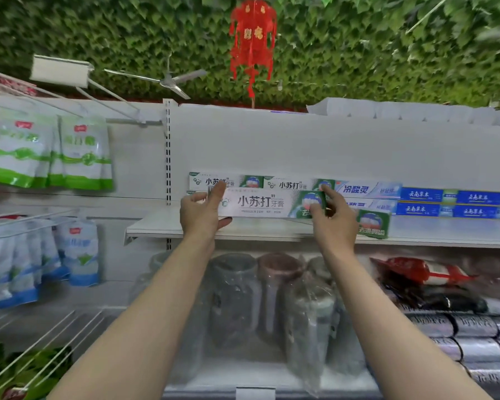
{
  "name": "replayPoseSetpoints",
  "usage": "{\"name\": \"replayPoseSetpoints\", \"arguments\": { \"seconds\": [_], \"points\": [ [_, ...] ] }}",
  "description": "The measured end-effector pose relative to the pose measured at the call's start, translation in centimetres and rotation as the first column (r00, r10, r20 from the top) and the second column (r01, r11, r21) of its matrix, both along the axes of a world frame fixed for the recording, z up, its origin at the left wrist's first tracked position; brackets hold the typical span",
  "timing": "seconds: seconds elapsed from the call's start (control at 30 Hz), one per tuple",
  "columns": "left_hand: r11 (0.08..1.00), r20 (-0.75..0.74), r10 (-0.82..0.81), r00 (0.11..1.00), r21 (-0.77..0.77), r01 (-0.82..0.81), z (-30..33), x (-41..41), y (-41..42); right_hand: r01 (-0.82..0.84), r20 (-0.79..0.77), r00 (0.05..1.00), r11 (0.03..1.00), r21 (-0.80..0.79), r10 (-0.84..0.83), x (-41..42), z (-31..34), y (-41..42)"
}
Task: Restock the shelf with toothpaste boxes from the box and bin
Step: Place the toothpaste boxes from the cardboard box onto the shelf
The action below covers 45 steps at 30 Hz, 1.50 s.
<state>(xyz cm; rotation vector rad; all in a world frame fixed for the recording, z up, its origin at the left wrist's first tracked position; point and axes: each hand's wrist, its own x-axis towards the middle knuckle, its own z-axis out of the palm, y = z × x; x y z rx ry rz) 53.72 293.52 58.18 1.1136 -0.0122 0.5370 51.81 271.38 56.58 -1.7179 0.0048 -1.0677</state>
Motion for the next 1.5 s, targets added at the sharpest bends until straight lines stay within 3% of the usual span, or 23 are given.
{"name": "replayPoseSetpoints", "arguments": {
  "seconds": [0.1, 0.2, 0.3, 0.37, 0.43, 0.5, 0.6, 0.7, 0.83, 1.0, 1.2, 1.27, 1.5],
  "points": [
    [0.956, -0.008, 0.144, 0.99, 0.258, -0.137, 0.5, 1.2, 2.3, 0.029, -0.026, 0.999, 0.998, -0.056, -0.03, 1.1, -0.2, 2.0],
    [0.808, -0.004, 0.306, 0.952, 0.53, -0.257, 0.0, 2.9, 4.7, 0.104, -0.027, 0.994, 0.986, -0.129, -0.109, 2.4, -0.8, 4.0],
    [0.706, -0.075, 0.347, 0.935, 0.677, -0.208, -0.6, 4.5, 7.0, 0.135, -0.096, 0.982, 0.96, -0.247, -0.163, 3.6, -1.3, 5.4],
    [0.573, -0.109, 0.405, 0.908, 0.804, -0.159, -1.0, 4.9, 7.9, 0.139, -0.138, 0.971, 0.931, -0.336, -0.194, 3.9, -1.6, 6.1],
    [0.479, 0.006, 0.491, 0.871, 0.834, -0.275, -1.6, 4.3, 7.9, 0.179, -0.099, 0.969, 0.916, -0.358, -0.228, 3.8, -2.1, 6.6],
    [0.458, 0.203, 0.515, 0.833, 0.756, -0.467, -2.6, 3.1, 7.1, 0.249, 0.016, 0.967, 0.924, -0.289, -0.255, 3.3, -2.9, 7.2],
    [0.422, 0.432, 0.349, 0.832, 0.72, -0.551, -3.8, 1.5, 5.0, 0.215, 0.087, 0.976, 0.956, -0.201, -0.201, 2.7, -4.3, 8.8],
    [0.313, 0.448, 0.25, 0.858, 0.802, -0.509, -4.5, 0.8, 3.4, 0.183, 0.035, 0.983, 0.945, -0.27, -0.18, 3.1, -5.0, 9.6],
    [0.203, 0.357, 0.294, 0.887, 0.883, -0.423, -4.5, 1.3, 3.0, 0.123, -0.076, 0.983, 0.91, -0.395, -0.165, 3.7, -4.6, 9.7],
    [0.252, 0.25, 0.295, 0.922, 0.911, -0.328, -4.0, 1.0, 1.8, 0.056, -0.135, 0.983, 0.901, -0.429, -0.126, 3.2, -3.7, 9.7],
    [0.559, 0.224, 0.015, 0.975, 0.807, -0.194, -3.6, -0.4, -3.6, 0.059, -0.058, 0.995, 0.961, -0.27, -0.077, 1.2, -2.9, 7.0],
    [0.616, 0.211, -0.064, 0.975, 0.777, -0.127, -3.4, -1.1, -6.2, 0.109, -0.018, 0.993, 0.972, -0.206, -0.115, 0.4, -2.7, 4.7],
    [0.639, 0.17, -0.195, 0.966, 0.769, -0.006, -3.3, -2.9, -13.6, 0.33, 0.074, 0.942, 0.943, -0.052, -0.326, -1.5, -2.5, -5.1]
  ]
}}
